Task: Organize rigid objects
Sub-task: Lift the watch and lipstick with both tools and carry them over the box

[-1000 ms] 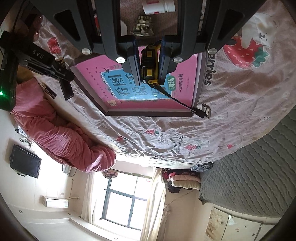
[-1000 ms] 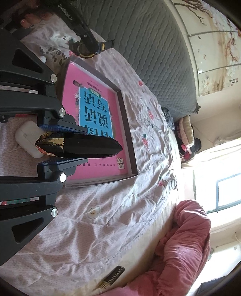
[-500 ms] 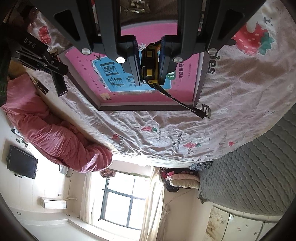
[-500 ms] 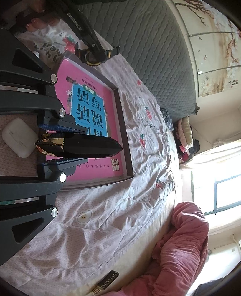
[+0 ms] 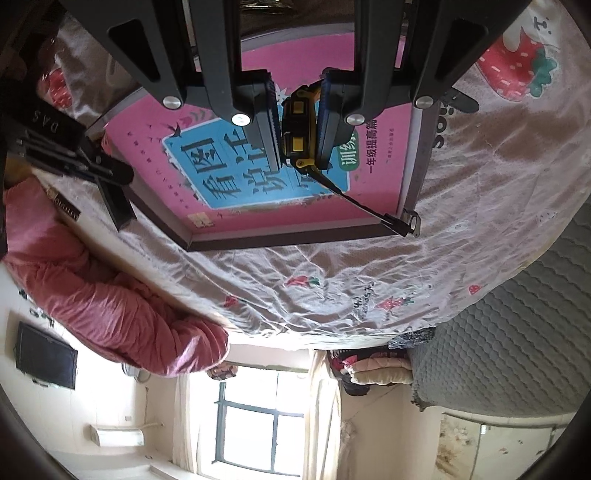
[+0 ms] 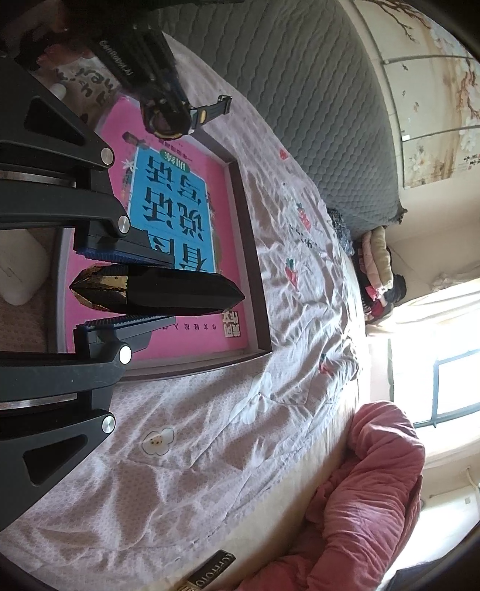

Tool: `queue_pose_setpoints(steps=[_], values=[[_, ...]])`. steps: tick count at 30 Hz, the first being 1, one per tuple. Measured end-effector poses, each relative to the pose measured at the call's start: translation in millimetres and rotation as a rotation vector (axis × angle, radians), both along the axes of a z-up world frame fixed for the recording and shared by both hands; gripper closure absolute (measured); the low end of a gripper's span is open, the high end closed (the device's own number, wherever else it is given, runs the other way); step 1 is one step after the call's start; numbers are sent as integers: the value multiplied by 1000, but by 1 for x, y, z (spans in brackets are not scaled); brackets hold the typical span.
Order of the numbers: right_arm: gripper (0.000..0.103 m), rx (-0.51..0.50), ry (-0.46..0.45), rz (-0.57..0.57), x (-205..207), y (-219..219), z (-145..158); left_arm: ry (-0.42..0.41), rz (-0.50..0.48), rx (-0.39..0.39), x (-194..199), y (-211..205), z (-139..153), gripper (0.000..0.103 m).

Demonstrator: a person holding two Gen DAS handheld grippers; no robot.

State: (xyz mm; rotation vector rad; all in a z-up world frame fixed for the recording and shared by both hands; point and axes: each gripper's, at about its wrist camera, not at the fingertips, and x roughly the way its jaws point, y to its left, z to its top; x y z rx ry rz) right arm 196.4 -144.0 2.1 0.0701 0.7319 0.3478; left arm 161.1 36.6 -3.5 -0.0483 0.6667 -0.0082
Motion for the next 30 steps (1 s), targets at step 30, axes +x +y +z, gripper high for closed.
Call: queue_pose_setpoints(steps=[30], values=[[79,-284,45,-1,8,21,-28,99,-38,1,9,-2,-24,85]])
